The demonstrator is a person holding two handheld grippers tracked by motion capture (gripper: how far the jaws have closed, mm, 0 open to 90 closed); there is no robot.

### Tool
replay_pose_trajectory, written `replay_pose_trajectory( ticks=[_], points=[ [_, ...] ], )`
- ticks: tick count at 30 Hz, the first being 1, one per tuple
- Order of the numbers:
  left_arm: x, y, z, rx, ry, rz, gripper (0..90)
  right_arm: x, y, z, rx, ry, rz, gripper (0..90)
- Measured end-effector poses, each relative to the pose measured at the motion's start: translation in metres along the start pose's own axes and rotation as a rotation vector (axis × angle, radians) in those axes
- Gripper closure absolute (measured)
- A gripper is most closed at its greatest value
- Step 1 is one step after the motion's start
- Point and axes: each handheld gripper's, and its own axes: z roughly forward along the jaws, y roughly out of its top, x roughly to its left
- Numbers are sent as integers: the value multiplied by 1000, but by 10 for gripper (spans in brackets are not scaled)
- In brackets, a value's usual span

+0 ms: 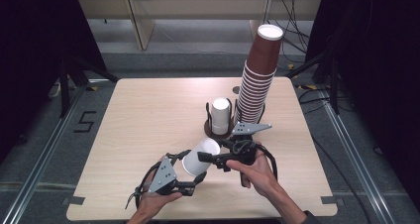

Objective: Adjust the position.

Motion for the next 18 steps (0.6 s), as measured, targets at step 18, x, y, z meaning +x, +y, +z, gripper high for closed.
replay_pose_trajectory(
  ticks=[18],
  points=[
    [6, 3, -4, 145, -100, 30, 251, -5, 7, -15, 120, -37, -128, 209]
  ],
)
